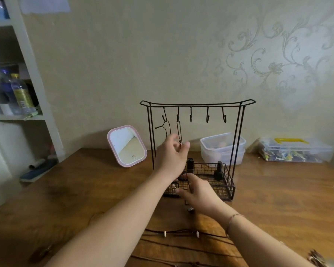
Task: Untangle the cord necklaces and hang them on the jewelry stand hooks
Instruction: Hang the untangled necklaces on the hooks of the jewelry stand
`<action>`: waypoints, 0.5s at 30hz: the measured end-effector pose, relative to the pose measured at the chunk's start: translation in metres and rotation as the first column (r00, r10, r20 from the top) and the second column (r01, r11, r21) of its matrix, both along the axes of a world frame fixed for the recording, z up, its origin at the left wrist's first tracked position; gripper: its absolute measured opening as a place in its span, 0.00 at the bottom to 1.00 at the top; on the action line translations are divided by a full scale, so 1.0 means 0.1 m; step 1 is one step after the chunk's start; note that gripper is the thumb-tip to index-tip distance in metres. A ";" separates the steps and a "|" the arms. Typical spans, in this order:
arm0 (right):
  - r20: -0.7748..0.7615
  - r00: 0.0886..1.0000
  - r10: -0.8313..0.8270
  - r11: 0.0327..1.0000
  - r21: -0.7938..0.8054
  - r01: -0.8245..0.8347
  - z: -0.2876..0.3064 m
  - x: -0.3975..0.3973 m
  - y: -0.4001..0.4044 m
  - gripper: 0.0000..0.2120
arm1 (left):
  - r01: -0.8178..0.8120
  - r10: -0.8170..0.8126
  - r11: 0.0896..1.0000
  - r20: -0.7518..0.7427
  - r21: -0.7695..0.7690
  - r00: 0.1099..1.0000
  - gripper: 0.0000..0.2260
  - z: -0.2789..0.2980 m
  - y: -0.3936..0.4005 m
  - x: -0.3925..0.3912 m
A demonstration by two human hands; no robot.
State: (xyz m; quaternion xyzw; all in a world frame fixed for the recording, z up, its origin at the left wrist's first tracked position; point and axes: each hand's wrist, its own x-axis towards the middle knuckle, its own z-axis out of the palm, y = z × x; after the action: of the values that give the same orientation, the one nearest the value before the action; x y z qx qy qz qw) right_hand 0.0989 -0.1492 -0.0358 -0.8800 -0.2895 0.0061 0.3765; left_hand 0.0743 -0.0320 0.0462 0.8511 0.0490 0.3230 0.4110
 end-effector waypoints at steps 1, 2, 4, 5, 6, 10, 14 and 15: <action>-0.042 0.999 0.007 1.000 0.016 -0.007 -0.06 0.01 0.05 0.25 | 0.035 -0.035 0.999 -0.025 0.003 0.999 0.10 -0.05 -0.03 0.00; -0.060 0.998 0.008 1.000 0.016 -0.007 -0.09 0.03 0.08 0.22 | 0.061 -0.060 0.998 -0.040 0.021 0.997 0.09 -0.07 -0.05 -0.01; 0.014 1.000 -0.019 1.000 -0.019 0.019 -0.12 0.05 0.11 0.12 | 0.103 -0.101 0.994 -0.050 0.035 0.994 0.13 -0.04 -0.05 -0.03; 0.111 0.993 -0.043 0.997 -0.055 0.049 -0.12 0.06 0.10 0.09 | 0.132 -0.131 0.991 -0.048 0.009 0.990 0.15 0.01 -0.03 -0.06; 0.218 0.974 -0.058 0.993 -0.092 0.080 -0.11 0.05 0.06 0.10 | 0.165 -0.167 0.985 -0.044 -0.044 0.985 0.15 0.09 -0.02 -0.08; 0.373 0.928 0.025 0.981 -0.188 0.049 -0.01 0.06 -0.02 0.14 | 0.272 -0.270 0.936 0.043 -0.221 0.962 0.15 0.47 0.06 -0.16; -0.148 0.989 0.025 0.999 -0.035 -0.031 0.19 0.16 0.10 0.16 | 0.323 -0.329 0.926 0.004 -0.197 0.944 0.15 0.73 0.10 -0.14; -0.259 0.966 0.017 0.998 0.060 -0.001 0.24 0.20 0.14 0.15 | 0.329 -0.336 0.924 -0.003 -0.194 0.942 0.15 0.77 0.11 -0.13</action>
State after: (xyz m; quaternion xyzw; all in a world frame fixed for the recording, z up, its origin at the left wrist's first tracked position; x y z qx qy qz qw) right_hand 0.1188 -0.1354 -0.0117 -0.8587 -0.2418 0.1143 0.4370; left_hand 0.0617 -0.0214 0.1234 0.8092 -0.0579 0.2272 0.5387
